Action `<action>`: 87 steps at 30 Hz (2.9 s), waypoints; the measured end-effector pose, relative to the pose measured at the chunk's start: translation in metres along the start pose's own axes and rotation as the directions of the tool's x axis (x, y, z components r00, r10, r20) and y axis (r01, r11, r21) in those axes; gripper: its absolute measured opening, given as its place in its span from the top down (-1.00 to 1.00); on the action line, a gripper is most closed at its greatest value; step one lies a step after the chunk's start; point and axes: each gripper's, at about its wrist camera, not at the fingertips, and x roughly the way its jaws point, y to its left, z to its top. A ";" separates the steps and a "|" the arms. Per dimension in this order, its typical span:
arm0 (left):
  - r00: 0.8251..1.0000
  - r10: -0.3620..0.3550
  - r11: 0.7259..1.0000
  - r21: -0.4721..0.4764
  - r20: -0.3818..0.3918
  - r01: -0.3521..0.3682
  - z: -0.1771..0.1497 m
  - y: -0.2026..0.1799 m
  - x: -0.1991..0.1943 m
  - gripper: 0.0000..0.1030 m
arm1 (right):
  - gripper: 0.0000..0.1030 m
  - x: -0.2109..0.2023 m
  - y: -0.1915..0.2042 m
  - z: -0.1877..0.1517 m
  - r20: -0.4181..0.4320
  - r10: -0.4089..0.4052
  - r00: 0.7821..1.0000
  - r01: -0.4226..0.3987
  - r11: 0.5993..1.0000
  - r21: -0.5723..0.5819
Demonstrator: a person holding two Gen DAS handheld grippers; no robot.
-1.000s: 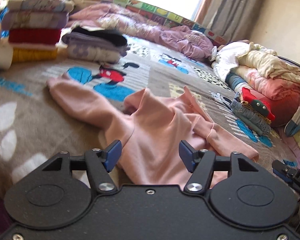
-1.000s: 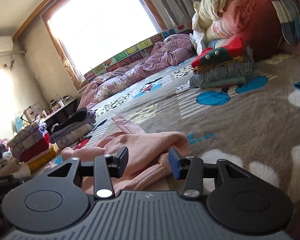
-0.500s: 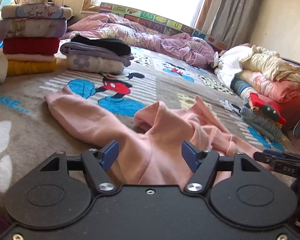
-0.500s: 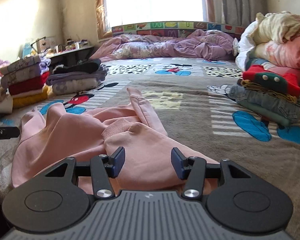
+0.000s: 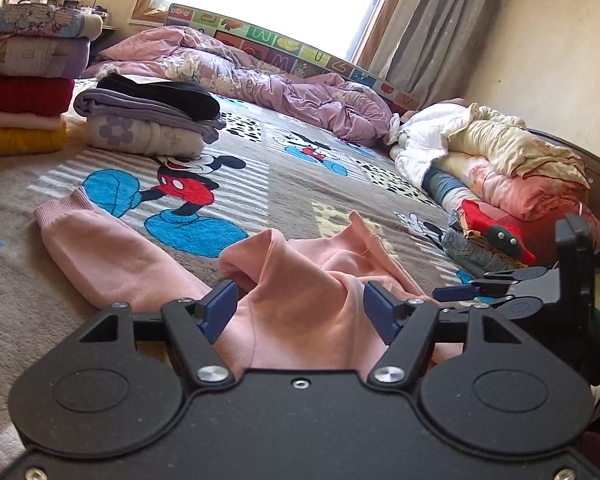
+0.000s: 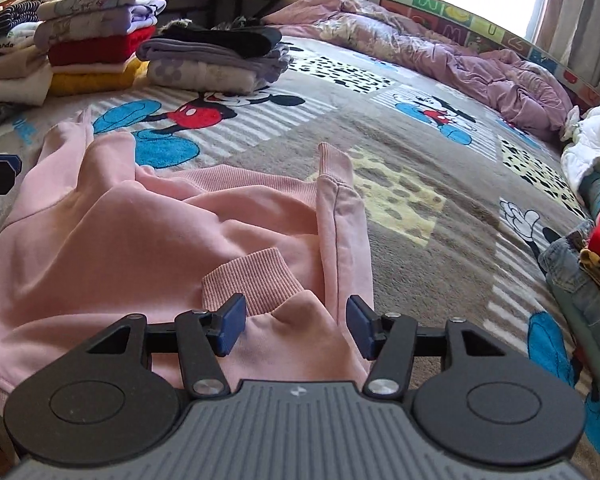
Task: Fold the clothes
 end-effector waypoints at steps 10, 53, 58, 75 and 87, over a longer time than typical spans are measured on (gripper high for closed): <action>0.999 -0.036 0.996 -0.082 0.001 0.036 0.005 0.009 -0.006 -0.34 | 0.76 0.001 -0.001 0.000 -0.048 0.034 0.998 -0.034 0.999 0.002; 0.998 -0.038 0.997 -0.070 -0.057 0.034 -0.010 -0.002 0.002 -0.34 | 0.80 -0.115 -0.203 -0.212 0.165 -0.444 0.881 -0.024 0.306 0.952; 0.997 -0.043 0.997 -0.065 -0.062 0.039 -0.011 -0.004 0.003 -0.34 | 0.80 -0.115 -0.208 -0.234 0.140 -0.459 0.878 -0.042 0.219 0.975; 0.999 0.040 0.986 -0.158 -0.031 -0.045 -0.005 0.025 -0.002 -0.34 | 0.26 -0.139 -0.196 -0.227 0.012 -0.580 0.815 0.159 0.244 0.957; 0.984 0.161 0.895 -0.409 -0.070 -0.176 -0.008 0.091 -0.011 -0.34 | -0.01 -0.115 -0.098 -0.175 0.255 -0.401 0.880 0.027 0.578 0.816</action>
